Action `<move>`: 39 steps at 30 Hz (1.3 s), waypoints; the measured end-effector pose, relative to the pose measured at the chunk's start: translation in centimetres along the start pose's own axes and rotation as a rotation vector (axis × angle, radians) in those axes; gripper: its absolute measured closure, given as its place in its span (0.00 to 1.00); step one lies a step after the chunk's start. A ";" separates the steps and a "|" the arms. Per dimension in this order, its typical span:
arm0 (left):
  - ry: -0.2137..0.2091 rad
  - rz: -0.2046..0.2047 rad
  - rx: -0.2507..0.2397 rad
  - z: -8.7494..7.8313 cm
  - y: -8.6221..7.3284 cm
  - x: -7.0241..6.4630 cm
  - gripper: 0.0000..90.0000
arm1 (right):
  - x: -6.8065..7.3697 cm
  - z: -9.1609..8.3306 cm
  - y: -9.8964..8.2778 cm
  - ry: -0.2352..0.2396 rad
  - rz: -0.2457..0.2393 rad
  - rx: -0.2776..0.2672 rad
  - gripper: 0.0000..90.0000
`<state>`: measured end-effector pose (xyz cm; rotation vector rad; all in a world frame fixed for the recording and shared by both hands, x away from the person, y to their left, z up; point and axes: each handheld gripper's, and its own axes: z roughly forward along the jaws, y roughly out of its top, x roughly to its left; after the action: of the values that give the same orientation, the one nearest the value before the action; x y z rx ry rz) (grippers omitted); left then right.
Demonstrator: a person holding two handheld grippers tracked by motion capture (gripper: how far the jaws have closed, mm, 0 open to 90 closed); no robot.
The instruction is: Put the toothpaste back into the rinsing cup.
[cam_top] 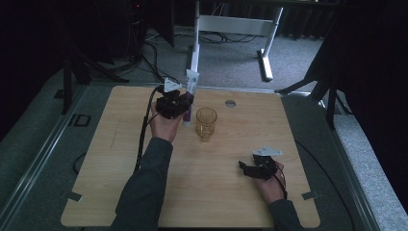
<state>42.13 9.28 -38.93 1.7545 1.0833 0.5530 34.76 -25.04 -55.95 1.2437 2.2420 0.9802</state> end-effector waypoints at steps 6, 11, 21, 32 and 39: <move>-0.013 -0.001 -0.020 0.2 0.3 -0.3 0.82 | 0.0 0.0 0.0 0.001 0.000 0.000 0.31; -0.025 -0.006 -0.035 0.4 0.5 -0.4 0.82 | 0.0 0.0 0.0 0.001 -0.001 0.001 0.31; -0.041 -0.029 -0.065 1.0 0.6 -0.5 0.82 | 0.0 0.0 0.0 0.003 -0.003 0.000 0.31; -0.042 -0.021 -0.088 2.0 1.2 -0.5 0.82 | 0.0 0.0 0.0 0.004 -0.003 0.000 0.31; -0.056 -0.021 -0.105 2.8 1.6 -1.0 0.82 | 0.0 0.0 0.0 0.004 -0.006 -0.001 0.31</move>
<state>44.40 6.79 -38.64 1.6561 1.0148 0.5357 34.76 -25.04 -55.95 1.2349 2.2465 0.9818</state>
